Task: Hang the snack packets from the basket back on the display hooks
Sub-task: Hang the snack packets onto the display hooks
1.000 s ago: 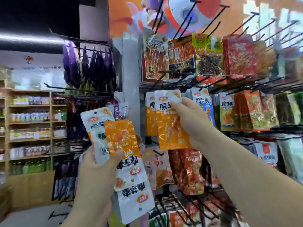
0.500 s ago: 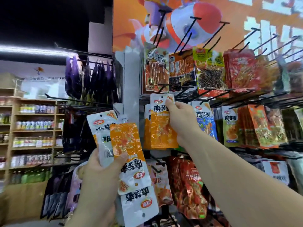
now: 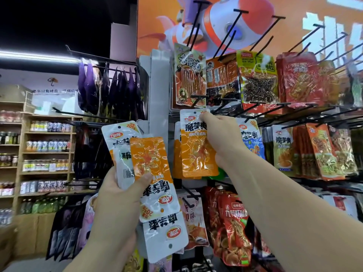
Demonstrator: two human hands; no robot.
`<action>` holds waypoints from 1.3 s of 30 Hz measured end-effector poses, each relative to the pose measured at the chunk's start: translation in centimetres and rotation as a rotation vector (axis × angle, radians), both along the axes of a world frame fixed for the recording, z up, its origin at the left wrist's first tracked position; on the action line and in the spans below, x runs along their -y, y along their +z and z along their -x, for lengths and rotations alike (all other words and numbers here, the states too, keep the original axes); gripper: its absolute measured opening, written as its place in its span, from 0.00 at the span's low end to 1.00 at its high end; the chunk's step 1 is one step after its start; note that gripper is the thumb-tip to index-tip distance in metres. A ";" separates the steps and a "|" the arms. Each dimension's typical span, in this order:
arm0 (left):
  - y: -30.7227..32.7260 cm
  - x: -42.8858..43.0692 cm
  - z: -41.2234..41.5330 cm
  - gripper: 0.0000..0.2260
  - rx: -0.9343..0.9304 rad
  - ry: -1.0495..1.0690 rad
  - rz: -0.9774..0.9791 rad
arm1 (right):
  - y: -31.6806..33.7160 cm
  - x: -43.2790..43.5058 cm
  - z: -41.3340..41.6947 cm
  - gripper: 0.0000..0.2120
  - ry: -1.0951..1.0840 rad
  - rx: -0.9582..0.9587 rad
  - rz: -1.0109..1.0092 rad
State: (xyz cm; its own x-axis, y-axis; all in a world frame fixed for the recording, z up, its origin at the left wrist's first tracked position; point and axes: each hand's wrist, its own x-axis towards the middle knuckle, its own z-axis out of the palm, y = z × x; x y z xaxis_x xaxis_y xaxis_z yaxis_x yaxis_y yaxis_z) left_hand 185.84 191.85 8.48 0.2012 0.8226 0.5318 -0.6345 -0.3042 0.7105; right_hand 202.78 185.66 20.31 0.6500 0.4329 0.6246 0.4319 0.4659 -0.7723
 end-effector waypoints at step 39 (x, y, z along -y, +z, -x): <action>-1.2 -0.9 0.8 0.12 -0.021 0.054 -0.066 | -0.8 -3.8 -2.6 0.32 -0.271 0.202 0.044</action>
